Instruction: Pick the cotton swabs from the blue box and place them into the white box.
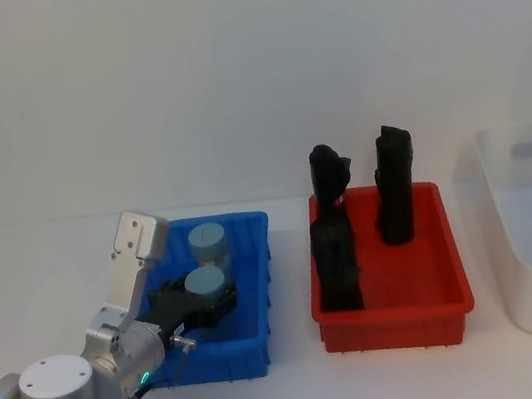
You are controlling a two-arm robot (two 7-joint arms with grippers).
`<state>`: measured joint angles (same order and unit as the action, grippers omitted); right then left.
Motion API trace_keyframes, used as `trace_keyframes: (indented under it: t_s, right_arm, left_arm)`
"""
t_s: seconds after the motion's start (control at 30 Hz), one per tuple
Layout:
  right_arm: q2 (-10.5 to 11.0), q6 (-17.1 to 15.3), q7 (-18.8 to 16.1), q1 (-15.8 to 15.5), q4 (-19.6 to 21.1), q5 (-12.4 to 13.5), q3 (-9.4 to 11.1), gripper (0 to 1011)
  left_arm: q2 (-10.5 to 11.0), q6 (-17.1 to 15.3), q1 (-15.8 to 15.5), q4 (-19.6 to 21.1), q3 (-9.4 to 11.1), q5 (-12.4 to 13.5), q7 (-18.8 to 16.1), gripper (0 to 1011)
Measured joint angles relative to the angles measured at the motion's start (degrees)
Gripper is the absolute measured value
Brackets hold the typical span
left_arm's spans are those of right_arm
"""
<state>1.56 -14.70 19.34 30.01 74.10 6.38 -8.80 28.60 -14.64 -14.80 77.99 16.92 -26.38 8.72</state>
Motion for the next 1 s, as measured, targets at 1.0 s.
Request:
trace_keyframes:
  t_s: [1.0]
  right_arm:
    - [0.0, 0.0, 0.0, 0.0, 0.0, 0.0, 0.0, 1002]
  left_arm:
    - [-0.31, 1.6, -0.9, 1.72, -0.03, 1.01, 2.13, 669]
